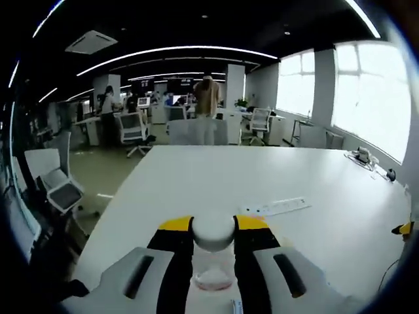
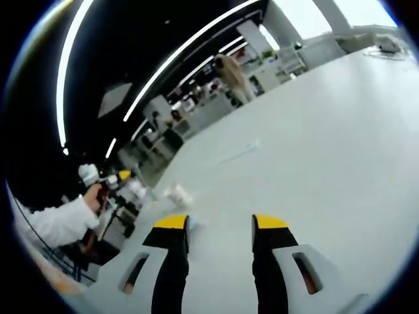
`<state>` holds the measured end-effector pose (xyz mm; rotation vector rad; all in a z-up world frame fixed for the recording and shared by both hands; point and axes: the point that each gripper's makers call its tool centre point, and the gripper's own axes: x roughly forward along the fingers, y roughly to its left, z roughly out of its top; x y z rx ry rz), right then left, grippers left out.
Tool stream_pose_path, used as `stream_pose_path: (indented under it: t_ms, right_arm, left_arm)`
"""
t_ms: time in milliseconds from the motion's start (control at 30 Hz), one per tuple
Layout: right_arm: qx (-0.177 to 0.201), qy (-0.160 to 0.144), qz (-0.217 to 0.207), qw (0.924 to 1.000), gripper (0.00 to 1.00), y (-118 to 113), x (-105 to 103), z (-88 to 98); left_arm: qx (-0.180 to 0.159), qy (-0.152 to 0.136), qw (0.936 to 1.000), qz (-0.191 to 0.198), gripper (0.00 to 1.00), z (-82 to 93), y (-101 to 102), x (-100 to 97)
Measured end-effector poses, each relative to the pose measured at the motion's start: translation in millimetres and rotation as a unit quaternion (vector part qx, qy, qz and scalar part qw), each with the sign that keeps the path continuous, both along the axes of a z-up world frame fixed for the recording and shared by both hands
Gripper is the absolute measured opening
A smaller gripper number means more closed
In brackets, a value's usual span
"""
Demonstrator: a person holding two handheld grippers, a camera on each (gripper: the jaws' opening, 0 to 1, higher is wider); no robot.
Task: Arrange the tabletop items into an orderly group along one side of the table until the central work area is clear of visible clutter.
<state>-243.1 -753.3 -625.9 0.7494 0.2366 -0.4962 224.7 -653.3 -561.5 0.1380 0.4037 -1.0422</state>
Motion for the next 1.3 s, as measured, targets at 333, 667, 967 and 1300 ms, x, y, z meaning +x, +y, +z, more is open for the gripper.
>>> stream_pose_path:
  t_ms: [333,667,967,1300]
  right_arm:
    - [0.007,0.005,-0.026,0.9996,0.36,-8.1,-12.8,-5.1]
    - [0.013,0.008,-0.026,0.9996,0.36,-8.1,-11.1,-9.1]
    - [0.016,0.012,-0.027,0.9994,0.35,-10.3,-11.9,-12.2]
    - [0.017,0.012,-0.022,0.9995,0.35,-7.5,-8.9,-12.1]
  left_arm:
    - [0.021,0.021,0.9993,-0.02,0.21,-26.5,-32.2,-15.8]
    - [0.041,0.026,0.9987,-0.019,0.21,-42.2,-35.8,-20.0]
    - [0.049,0.023,0.9983,-0.021,0.21,-46.9,-41.4,-24.6]
    - [0.051,0.017,0.9985,-0.011,0.21,-50.6,-43.8,-22.6]
